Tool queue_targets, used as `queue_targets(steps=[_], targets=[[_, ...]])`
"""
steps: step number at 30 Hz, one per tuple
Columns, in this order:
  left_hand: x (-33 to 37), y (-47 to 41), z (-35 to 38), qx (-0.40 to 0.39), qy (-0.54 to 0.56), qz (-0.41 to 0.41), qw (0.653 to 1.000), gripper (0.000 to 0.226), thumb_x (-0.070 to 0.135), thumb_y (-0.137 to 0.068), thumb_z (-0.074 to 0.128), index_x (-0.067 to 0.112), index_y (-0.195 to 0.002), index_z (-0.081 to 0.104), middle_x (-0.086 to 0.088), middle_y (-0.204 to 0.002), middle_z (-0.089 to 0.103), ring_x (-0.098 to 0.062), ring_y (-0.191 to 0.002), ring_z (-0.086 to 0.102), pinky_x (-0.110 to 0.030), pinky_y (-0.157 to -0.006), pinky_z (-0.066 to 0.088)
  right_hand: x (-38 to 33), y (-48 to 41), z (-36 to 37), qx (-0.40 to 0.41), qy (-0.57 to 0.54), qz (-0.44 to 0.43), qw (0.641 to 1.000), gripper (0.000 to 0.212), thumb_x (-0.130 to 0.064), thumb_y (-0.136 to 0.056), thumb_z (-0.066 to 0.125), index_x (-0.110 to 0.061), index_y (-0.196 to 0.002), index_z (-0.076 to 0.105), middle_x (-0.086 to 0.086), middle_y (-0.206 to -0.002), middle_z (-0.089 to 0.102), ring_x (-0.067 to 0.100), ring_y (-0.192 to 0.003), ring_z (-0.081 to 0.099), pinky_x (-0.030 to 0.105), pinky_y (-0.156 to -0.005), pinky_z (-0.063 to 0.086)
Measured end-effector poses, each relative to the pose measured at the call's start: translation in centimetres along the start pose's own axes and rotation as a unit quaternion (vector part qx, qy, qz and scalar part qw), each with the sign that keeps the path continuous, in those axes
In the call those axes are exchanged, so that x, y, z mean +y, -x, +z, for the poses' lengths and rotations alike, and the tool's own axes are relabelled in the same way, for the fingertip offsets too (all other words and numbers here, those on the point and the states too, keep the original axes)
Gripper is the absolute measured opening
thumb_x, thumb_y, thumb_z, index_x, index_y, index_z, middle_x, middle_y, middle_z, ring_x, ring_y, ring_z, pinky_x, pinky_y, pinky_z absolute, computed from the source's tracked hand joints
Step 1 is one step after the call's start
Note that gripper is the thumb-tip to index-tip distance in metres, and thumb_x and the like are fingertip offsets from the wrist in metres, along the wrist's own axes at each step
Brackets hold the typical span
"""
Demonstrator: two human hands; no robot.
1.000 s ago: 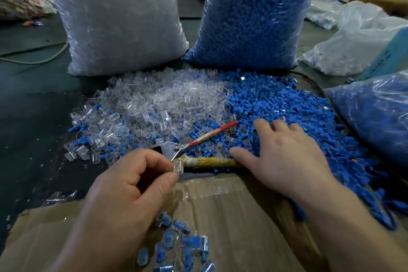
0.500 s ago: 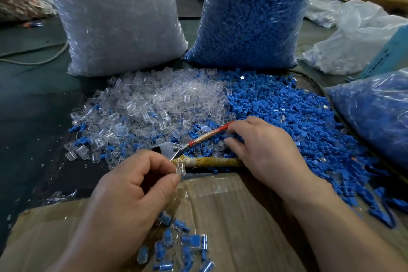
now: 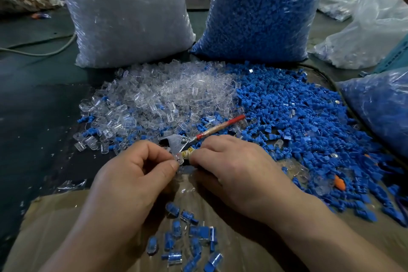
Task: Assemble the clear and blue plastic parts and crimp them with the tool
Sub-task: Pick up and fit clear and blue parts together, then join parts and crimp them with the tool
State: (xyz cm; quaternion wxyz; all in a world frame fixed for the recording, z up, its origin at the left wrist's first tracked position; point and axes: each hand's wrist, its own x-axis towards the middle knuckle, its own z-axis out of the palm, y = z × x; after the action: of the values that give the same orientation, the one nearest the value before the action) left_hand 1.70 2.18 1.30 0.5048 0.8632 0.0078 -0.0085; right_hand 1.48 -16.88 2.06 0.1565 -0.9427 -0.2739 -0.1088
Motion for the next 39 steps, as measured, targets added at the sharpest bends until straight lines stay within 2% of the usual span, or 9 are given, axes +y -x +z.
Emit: queue_targets(steps=[6, 12, 17, 21, 24, 27, 32, 35, 39], targets=[[-0.1, 0.2, 0.1, -0.001, 0.002, -0.005, 1.000, 0.012, 0.035, -0.079, 0.075, 0.044, -0.082, 0.070, 0.013, -0.063, 0.069, 0.002, -0.051, 0.058, -0.028, -0.055, 0.045, 0.7, 0.2, 0.4, 0.040, -0.077, 0.014, 0.996, 0.015, -0.025, -0.089, 0.068, -0.018, -0.101, 0.072, -0.005, -0.095, 0.069, 0.021, -0.088, 0.056, 0.042, -0.071, 0.052], [0.6, 0.4, -0.4, -0.001, 0.147, -0.052, 0.988, 0.019, 0.010, -0.086, 0.072, 0.022, -0.071, 0.073, -0.009, -0.065, 0.070, -0.012, -0.048, 0.062, -0.015, -0.043, 0.049, 1.1, 0.3, -0.2, 0.106, -0.123, 0.091, 0.983, 0.011, -0.028, -0.090, 0.064, -0.023, -0.095, 0.071, -0.014, -0.089, 0.067, 0.009, -0.086, 0.058, 0.026, -0.077, 0.045], [0.7, 0.4, -1.1, -0.021, 0.137, -0.013, 0.990, 0.019, 0.012, -0.087, 0.069, 0.026, -0.074, 0.073, -0.006, -0.072, 0.074, -0.017, -0.066, 0.073, -0.021, -0.052, 0.056, 0.8, 0.6, -1.3, 0.137, -0.273, 0.202, 0.931, 0.007, -0.036, -0.086, 0.064, -0.035, -0.093, 0.065, -0.015, -0.084, 0.066, 0.006, -0.074, 0.062, 0.027, -0.066, 0.054], [0.7, 0.1, -1.8, -0.043, 0.118, 0.007, 0.992, 0.005, 0.027, -0.078, 0.073, 0.024, -0.074, 0.072, -0.007, -0.068, 0.073, -0.022, -0.066, 0.072, -0.041, -0.069, 0.058, 1.1, 1.1, -3.3, 0.002, -0.319, 0.249, 0.915, 0.003, -0.037, -0.085, 0.063, -0.036, -0.088, 0.064, -0.008, -0.073, 0.068, 0.012, -0.058, 0.065, 0.041, -0.057, 0.058], [0.7, -0.1, -1.9, -0.057, 0.112, 0.001, 0.992, 0.014, 0.035, -0.071, 0.063, 0.025, -0.075, 0.072, -0.007, -0.069, 0.073, -0.022, -0.067, 0.072, -0.045, -0.072, 0.056, 1.3, 1.4, -4.4, -0.149, -0.305, 0.253, 0.906, 0.010, -0.028, -0.092, 0.063, -0.035, -0.085, 0.062, -0.007, -0.065, 0.070, 0.007, -0.055, 0.066, 0.031, -0.057, 0.059], [0.6, -0.1, -1.7, -0.082, 0.105, -0.010, 0.991, 0.013, 0.026, -0.088, 0.069, 0.024, -0.076, 0.072, -0.008, -0.071, 0.074, -0.022, -0.068, 0.073, -0.043, -0.069, 0.055, 1.1, 1.2, -3.9, -0.202, -0.276, 0.258, 0.904, 0.011, -0.029, -0.094, 0.062, -0.032, -0.083, 0.063, -0.011, -0.071, 0.071, 0.004, -0.058, 0.067, 0.026, -0.057, 0.059], [0.4, 0.1, -1.1, -0.116, 0.131, -0.021, 0.984, 0.019, 0.014, -0.089, 0.062, 0.023, -0.075, 0.072, -0.009, -0.075, 0.075, -0.023, -0.071, 0.076, -0.037, -0.066, 0.058, 0.6, 0.6, -2.1, -0.074, -0.302, 0.263, 0.914, 0.008, -0.029, -0.092, 0.063, -0.033, -0.085, 0.062, -0.013, -0.073, 0.071, 0.007, -0.061, 0.069, 0.038, -0.064, 0.060], [0.4, 0.1, -0.8, -0.074, 0.222, -0.057, 0.971, 0.013, 0.011, -0.082, 0.068, 0.014, -0.070, 0.071, -0.017, -0.070, 0.071, -0.024, -0.058, 0.068, -0.026, -0.050, 0.053, 0.7, 0.5, -2.2, 0.017, -0.374, 0.271, 0.887, 0.010, -0.023, -0.090, 0.068, -0.032, -0.087, 0.065, -0.002, -0.073, 0.072, 0.016, -0.065, 0.071, 0.048, -0.066, 0.060], [0.3, -0.1, -0.6, -0.034, 0.305, -0.072, 0.949, 0.016, 0.022, -0.058, 0.076, 0.011, -0.069, 0.072, -0.022, -0.070, 0.069, -0.026, -0.056, 0.065, -0.028, -0.048, 0.055, 0.3, 0.6, -2.5, 0.060, -0.470, 0.263, 0.840, 0.012, -0.016, -0.090, 0.069, -0.027, -0.087, 0.067, 0.009, -0.071, 0.071, 0.025, -0.061, 0.070, 0.054, -0.063, 0.059]])
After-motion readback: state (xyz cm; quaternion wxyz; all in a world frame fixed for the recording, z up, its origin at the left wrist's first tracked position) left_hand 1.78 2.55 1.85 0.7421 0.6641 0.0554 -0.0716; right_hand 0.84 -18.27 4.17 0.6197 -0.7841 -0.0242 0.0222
